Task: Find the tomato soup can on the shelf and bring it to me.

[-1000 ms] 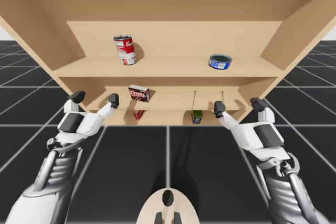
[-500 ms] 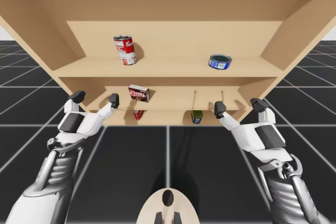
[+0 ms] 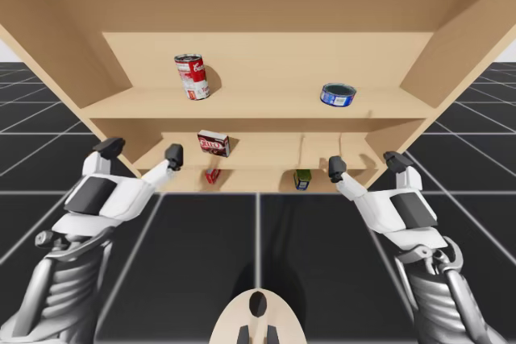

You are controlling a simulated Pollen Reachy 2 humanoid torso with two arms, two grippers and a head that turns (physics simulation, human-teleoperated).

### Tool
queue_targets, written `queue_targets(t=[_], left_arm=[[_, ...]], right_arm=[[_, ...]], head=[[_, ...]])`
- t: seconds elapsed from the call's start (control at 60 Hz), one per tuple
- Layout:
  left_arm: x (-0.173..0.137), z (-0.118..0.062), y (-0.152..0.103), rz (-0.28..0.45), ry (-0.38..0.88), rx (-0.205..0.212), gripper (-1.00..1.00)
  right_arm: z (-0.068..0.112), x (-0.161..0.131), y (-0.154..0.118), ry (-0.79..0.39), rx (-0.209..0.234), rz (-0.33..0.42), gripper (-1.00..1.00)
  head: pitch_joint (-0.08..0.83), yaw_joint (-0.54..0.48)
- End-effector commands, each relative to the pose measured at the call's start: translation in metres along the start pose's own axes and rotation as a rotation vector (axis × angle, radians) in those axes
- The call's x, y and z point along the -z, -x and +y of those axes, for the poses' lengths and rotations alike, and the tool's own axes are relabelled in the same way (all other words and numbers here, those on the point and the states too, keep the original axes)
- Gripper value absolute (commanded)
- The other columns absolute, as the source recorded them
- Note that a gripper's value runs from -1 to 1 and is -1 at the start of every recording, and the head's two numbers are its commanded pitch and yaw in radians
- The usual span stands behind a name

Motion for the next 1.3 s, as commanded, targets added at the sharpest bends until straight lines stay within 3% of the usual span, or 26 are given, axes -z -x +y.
queue_targets(t=[0.017, 0.15, 0.2, 0.267, 0.35, 0.5, 0.833, 1.083, 1.3], left_arm=[[-0.014, -0.015, -0.048, 0.000, 0.045, 0.011, -1.00], [-0.009, -0.021, -0.074, 0.032, 0.104, 0.010, -1.00], [-0.002, -0.021, -0.078, 0.036, 0.107, 0.011, -1.00], [0.009, -0.022, -0.084, 0.058, 0.140, -0.025, -1.00], [0.020, -0.024, -0.090, 0.066, 0.154, -0.040, -1.00], [0.046, -0.032, -0.097, 0.082, 0.149, -0.035, -1.00], [0.107, -0.046, -0.097, 0.139, 0.112, -0.078, -1.00], [0.154, -0.050, -0.080, 0.207, 0.033, -0.108, -1.00], [0.171, -0.055, -0.074, 0.215, -0.003, -0.087, -1.00]], right_arm=[[0.001, 0.000, 0.002, 0.004, 0.009, 0.003, -1.00], [0.001, 0.000, 0.002, 0.004, 0.005, 0.005, -1.00], [0.001, 0.000, 0.002, 0.004, 0.005, 0.005, -1.00], [0.001, 0.000, 0.002, 0.004, 0.003, 0.004, -1.00], [0.000, 0.000, 0.002, 0.005, 0.003, 0.005, -1.00], [0.000, 0.000, 0.002, 0.006, 0.001, 0.008, -1.00], [-0.002, 0.000, 0.002, 0.009, 0.003, 0.005, -1.00], [-0.004, -0.001, 0.001, 0.013, 0.001, 0.002, -1.00], [-0.005, -0.001, 0.001, 0.013, 0.002, 0.000, -1.00]], head=[[0.138, 0.22], [0.146, 0.22], [0.146, 0.22], [0.145, 0.22], [0.145, 0.23], [0.149, 0.23], [0.150, 0.22], [0.161, 0.21], [0.166, 0.21]])
